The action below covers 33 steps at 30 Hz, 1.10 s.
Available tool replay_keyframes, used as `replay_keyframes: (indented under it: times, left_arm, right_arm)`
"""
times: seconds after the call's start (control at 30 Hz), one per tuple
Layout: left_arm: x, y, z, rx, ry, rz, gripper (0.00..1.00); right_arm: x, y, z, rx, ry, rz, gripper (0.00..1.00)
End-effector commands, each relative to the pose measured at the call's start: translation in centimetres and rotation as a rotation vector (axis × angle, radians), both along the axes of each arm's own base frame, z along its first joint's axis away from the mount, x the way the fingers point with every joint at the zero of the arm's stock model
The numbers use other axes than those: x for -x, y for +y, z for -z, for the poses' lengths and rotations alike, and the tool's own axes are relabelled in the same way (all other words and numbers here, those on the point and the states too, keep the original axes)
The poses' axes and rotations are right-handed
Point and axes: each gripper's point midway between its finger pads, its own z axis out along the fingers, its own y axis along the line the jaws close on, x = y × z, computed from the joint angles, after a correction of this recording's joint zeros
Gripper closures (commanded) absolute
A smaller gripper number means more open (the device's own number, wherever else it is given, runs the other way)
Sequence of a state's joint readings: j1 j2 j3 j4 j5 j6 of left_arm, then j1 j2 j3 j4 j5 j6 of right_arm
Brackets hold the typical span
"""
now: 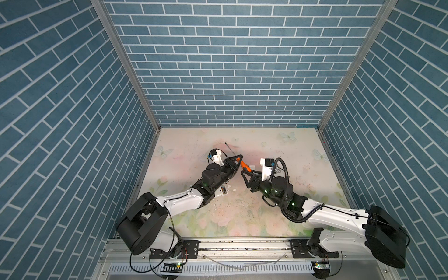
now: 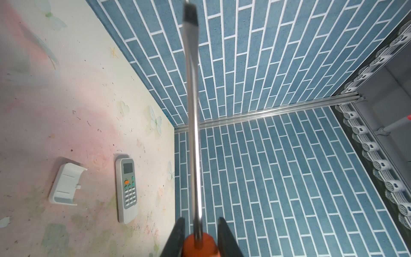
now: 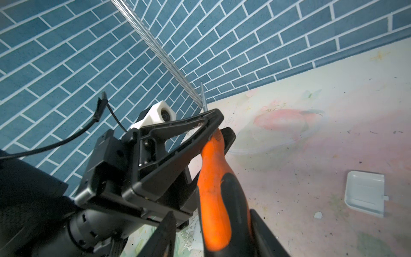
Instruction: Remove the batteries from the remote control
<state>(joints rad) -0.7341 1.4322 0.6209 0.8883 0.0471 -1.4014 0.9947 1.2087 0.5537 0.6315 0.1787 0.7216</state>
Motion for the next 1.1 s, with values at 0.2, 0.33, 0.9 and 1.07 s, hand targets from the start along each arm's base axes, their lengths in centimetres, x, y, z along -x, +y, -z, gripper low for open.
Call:
replay_keyframes:
  times: [0.2,0.33,0.9,1.07]
  left_arm:
    - [1.7,-3.6,-1.3,0.086,-0.014,0.099,1.0]
    - [2.1,-4.5,-1.2,0.102,-0.014,0.119,1.0]
    - [4.8,-6.7,0.3,0.076,0.026,0.196,1.0]
    - [5.0,-6.8,0.6,0.06,0.039,0.208,1.0]
  right_arm:
    - [-1.5,1.1,-4.5,-0.069,-0.09,-0.012,0.57]
    - [-1.8,1.4,-4.4,-0.058,-0.085,-0.017,0.58]
    - [-2.2,-0.4,-5.6,0.001,-0.168,0.049,0.62]
    - [-2.2,-0.8,-6.3,0.041,-0.208,0.062,0.62]
